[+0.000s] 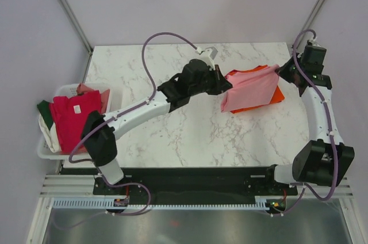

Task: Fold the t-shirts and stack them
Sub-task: Neatly place the folded tshirt to the corner

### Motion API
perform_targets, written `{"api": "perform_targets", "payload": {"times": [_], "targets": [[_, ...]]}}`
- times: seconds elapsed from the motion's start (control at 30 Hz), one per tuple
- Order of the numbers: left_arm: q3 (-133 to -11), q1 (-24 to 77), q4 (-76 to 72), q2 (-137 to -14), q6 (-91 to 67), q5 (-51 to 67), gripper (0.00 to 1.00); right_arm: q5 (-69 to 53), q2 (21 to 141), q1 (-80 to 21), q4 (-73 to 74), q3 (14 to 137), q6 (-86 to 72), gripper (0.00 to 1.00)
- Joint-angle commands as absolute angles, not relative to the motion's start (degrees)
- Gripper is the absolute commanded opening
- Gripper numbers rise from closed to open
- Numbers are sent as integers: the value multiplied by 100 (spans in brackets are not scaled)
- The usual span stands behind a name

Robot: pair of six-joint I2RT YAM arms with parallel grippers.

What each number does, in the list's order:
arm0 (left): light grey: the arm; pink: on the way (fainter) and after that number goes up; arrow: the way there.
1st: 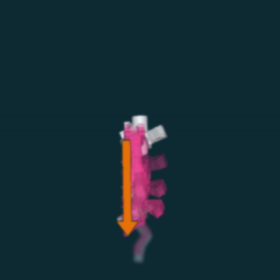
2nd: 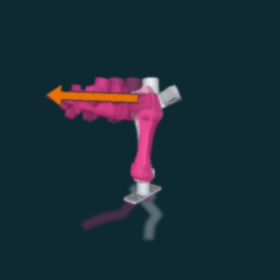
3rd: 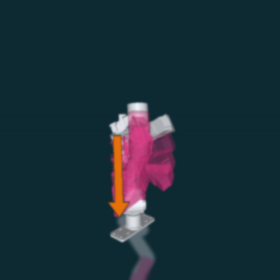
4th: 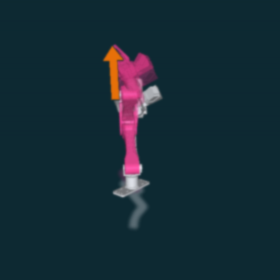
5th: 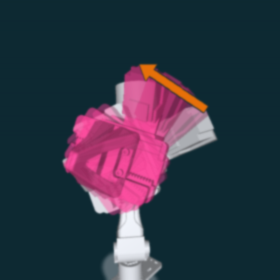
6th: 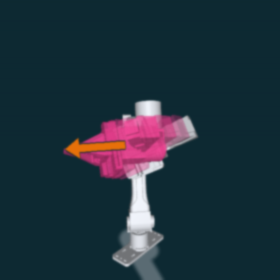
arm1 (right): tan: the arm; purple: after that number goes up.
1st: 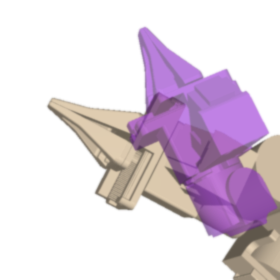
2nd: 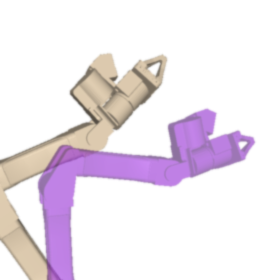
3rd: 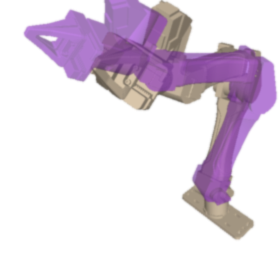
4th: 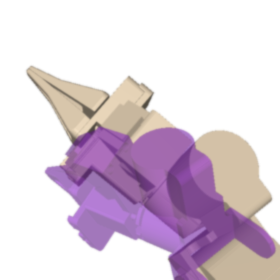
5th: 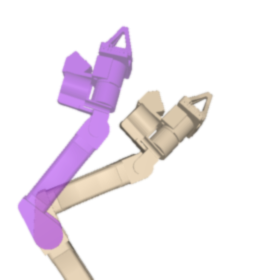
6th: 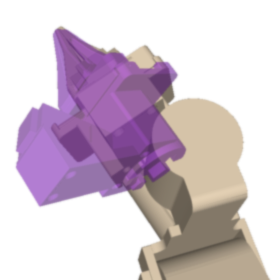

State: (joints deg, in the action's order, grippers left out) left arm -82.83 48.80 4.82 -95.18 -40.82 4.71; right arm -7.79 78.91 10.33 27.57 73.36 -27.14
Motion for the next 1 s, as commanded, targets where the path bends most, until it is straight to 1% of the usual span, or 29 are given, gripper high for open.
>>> {"api": "perform_targets", "payload": {"times": [0.0,0.07,0.17,0.37,0.5,0.8,0.97], "targets": [[-8946,5264,361,-10027,-4350,18,2,-220,7708,1695,2567,7330,-2522,0],[-9323,5458,290,-10535,-4482,-122,2,-211,7892,1819,2558,7400,-2522,0],[-9535,5572,27,-10949,-4631,-245,2,-211,8226,1942,2487,7602,-2566,0],[-9905,5581,-360,-11513,-4825,-325,2,-114,8850,1960,2338,8024,-2628,0],[-10107,5520,-527,-11926,-4746,-439,2,-404,9333,1960,2171,8322,-2768,0],[-10371,5054,-887,-12331,-4983,-71,2,-597,10045,1951,1907,8920,-2935,0],[-10380,4966,-984,-12384,-5185,210,2,-615,10116,1942,1951,9062,-2936,0]]}}
